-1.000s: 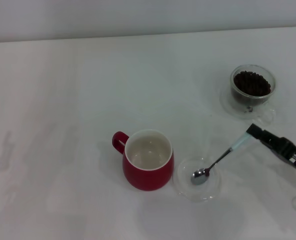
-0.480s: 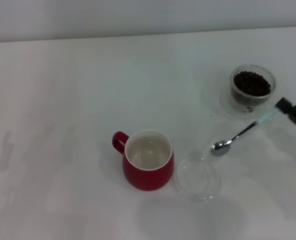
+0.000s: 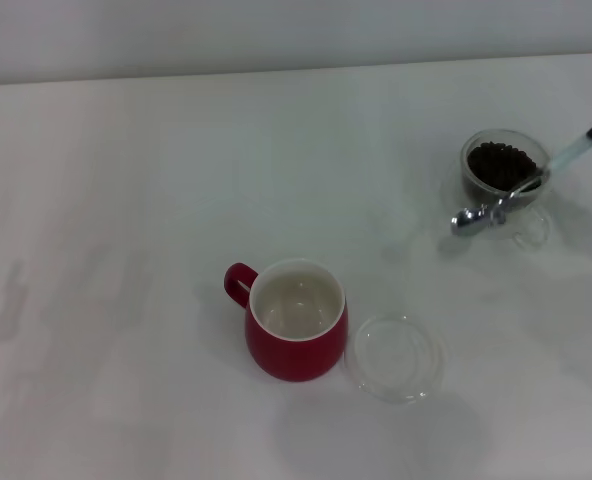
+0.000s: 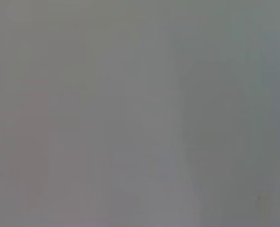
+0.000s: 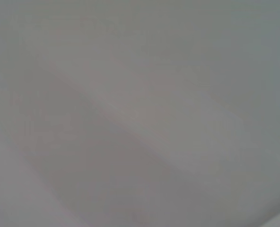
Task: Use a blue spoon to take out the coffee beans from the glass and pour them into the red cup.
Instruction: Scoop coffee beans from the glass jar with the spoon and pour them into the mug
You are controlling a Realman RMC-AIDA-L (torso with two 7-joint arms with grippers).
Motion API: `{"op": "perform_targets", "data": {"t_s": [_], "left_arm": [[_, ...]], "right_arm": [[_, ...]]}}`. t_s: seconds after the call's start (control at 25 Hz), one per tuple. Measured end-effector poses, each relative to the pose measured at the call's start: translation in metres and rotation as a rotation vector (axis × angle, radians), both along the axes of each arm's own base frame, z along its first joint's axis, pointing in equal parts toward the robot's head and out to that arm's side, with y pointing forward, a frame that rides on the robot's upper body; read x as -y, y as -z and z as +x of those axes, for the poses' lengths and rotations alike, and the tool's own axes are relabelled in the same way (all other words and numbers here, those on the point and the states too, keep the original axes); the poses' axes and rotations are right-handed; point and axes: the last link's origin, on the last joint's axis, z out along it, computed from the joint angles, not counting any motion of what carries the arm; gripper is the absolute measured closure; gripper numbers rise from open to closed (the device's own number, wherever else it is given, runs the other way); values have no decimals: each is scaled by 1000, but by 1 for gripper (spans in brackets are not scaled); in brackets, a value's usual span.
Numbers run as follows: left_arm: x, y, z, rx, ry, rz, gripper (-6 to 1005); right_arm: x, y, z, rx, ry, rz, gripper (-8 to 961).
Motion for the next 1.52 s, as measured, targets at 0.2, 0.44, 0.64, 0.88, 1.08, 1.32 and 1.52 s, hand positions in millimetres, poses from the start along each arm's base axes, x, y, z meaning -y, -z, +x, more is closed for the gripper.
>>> {"op": "perform_targets", "data": {"t_s": [0.2, 0.44, 0.64, 0.88, 1.08, 1.32, 1.52], "left_arm": [[-1, 0, 1, 1, 2, -1, 416], [-4, 1, 2, 5, 2, -5, 416], [-4, 2, 2, 7, 2, -7, 415], [-6, 2, 3, 8, 6, -7, 415], [-8, 2, 3, 3, 8, -8, 415], [-9, 2, 3, 1, 4, -13, 415], [-12, 4, 3, -3, -2, -21, 415]], "right_arm": [[-17, -13, -2, 37, -1, 56, 810], [-30, -29, -3, 104, -13, 113, 810], [-35, -36, -1, 168, -10, 173, 810], [-36, -38, 0, 249, -24, 202, 810], [-37, -38, 1, 294, -23, 213, 810], [-39, -37, 6, 336, -3, 214, 810], [-41, -34, 4, 398, -25, 222, 810]]}}
